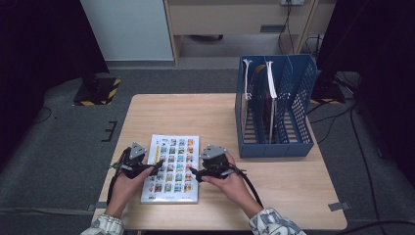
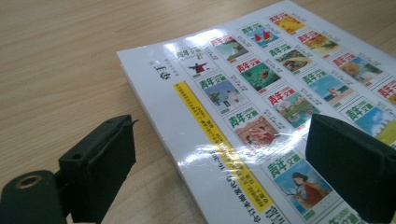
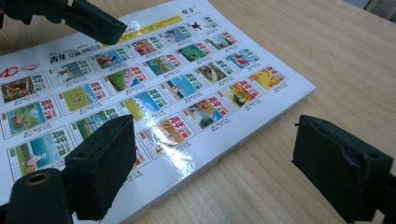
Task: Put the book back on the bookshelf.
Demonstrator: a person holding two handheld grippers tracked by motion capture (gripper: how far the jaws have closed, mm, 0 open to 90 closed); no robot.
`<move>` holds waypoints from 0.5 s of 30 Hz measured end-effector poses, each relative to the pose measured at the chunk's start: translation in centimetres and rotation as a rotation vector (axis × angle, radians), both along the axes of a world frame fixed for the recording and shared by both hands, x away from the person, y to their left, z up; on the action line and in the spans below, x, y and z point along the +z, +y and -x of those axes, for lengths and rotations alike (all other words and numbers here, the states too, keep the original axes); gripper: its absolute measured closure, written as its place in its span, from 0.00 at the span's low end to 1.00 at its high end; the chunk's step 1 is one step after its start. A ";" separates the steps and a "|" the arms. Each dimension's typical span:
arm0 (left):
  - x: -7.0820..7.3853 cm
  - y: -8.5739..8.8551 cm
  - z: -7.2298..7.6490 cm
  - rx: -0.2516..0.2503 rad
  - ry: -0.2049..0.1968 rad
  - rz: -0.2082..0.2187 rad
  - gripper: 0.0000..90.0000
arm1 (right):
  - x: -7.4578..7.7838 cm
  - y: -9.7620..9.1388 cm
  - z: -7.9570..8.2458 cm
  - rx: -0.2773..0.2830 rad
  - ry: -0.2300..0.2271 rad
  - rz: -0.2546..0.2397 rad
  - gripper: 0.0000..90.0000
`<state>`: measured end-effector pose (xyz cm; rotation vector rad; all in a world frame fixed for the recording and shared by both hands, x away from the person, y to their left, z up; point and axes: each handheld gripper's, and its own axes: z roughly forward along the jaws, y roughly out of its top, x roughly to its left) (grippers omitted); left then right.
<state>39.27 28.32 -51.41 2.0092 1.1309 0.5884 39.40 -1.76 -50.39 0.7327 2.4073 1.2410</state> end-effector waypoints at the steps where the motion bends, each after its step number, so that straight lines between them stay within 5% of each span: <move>1: -0.1 0.1 -0.1 0.005 0.005 0.003 0.09 | -0.2 0.0 0.0 0.000 0.004 -0.003 0.15; 15: -1.1 0.2 -0.7 0.008 0.081 0.026 0.09 | -1.3 0.1 0.1 -0.006 0.077 -0.020 0.15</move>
